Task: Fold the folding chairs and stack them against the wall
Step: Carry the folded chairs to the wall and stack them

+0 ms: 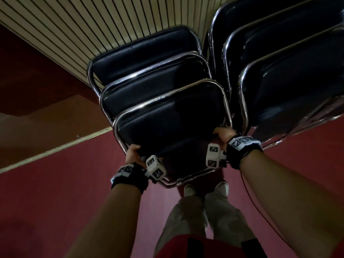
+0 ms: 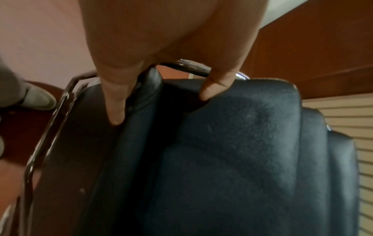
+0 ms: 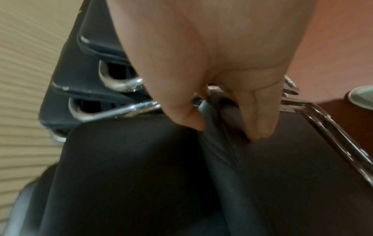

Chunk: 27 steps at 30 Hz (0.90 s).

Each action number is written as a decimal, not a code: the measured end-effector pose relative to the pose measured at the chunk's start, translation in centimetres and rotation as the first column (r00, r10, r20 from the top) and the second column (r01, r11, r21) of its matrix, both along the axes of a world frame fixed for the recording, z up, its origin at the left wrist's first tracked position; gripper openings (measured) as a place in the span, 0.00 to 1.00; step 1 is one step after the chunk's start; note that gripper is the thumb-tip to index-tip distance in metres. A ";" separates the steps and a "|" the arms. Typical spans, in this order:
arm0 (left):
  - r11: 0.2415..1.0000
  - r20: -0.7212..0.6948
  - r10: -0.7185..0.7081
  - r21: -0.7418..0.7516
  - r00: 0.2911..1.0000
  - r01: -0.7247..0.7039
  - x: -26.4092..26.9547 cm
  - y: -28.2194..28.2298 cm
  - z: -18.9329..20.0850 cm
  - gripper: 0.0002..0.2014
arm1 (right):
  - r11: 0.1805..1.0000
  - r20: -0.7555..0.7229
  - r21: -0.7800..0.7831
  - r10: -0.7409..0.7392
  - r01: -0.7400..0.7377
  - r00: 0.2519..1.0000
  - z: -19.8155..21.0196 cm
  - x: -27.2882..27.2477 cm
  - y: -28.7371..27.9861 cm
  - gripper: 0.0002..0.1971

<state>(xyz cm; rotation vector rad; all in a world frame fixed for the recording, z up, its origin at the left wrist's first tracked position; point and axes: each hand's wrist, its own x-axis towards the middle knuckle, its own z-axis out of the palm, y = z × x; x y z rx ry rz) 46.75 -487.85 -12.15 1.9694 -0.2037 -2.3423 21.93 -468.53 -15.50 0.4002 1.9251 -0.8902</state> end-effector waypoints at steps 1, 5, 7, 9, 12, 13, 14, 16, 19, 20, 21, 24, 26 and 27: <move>0.999 0.013 0.028 -0.018 1.000 -0.028 0.1 -0.1 -0.4 0.20 | 0.999 0.013 -0.023 -0.026 0.026 1.000 -0.4 -0.2 0.2 0.26; 0.993 0.082 0.119 -0.017 0.990 -0.118 -0.2 0.7 -0.5 0.25 | 0.973 0.112 -0.115 -0.186 0.199 0.976 1.2 0.6 1.2 0.20; 0.995 0.128 0.093 -0.041 0.987 -0.089 -0.6 1.2 -0.2 0.22 | 0.958 0.157 -0.144 -0.226 0.248 0.962 2.4 1.0 1.9 0.14; 0.994 0.174 0.039 -0.108 0.984 -0.021 -0.9 2.2 0.6 0.20 | 0.937 0.175 -0.172 -0.276 0.305 0.945 4.0 1.0 2.9 0.09; 0.972 0.202 -0.117 -0.178 0.972 0.154 -2.5 3.7 2.2 0.13 | 0.883 0.173 -0.238 -0.372 0.405 0.912 6.6 0.4 4.8 0.08; 0.955 0.203 -0.173 -0.205 0.964 0.215 -3.8 4.6 4.3 0.09 | 0.861 0.183 -0.277 -0.389 0.427 0.903 7.8 0.2 5.7 0.06; 0.932 0.191 -0.229 -0.242 0.954 0.272 -5.2 5.6 6.5 0.08 | 0.833 0.192 -0.320 -0.410 0.452 0.891 9.1 0.0 6.9 0.05; 0.861 0.150 -0.329 -0.359 0.932 0.362 -8.2 7.5 9.6 0.11 | 0.792 0.184 -0.365 -0.453 0.489 0.872 11.8 -0.6 9.3 0.07; 0.778 0.015 -0.476 -0.459 0.879 0.429 -12.9 11.8 14.7 0.03 | 0.699 0.124 -0.460 -0.559 0.547 0.819 16.4 -1.5 14.7 0.10; 0.766 -0.014 -0.499 -0.475 0.866 0.434 -14.6 13.3 15.8 0.02 | 0.666 0.110 -0.497 -0.588 0.557 0.801 17.8 -2.1 17.0 0.10; 0.753 -0.041 -0.518 -0.497 0.854 0.432 -16.2 14.4 16.4 0.03 | 0.639 0.096 -0.529 -0.609 0.558 0.788 19.1 -2.7 19.0 0.09; 0.643 -0.082 -0.635 -0.607 0.768 0.467 -21.2 21.3 19.6 0.04 | 0.546 0.036 -0.627 -0.692 0.555 0.721 22.6 -3.7 28.4 0.05; 0.525 -0.056 -0.721 -0.695 0.691 0.491 -23.5 27.1 21.8 0.06 | 0.492 -0.001 -0.670 -0.750 0.556 0.662 24.5 -3.8 35.1 0.04; 0.459 -0.047 -0.762 -0.742 0.645 0.488 -24.4 30.6 22.8 0.10 | 0.457 -0.011 -0.689 -0.783 0.563 0.621 25.2 -3.5 38.9 0.05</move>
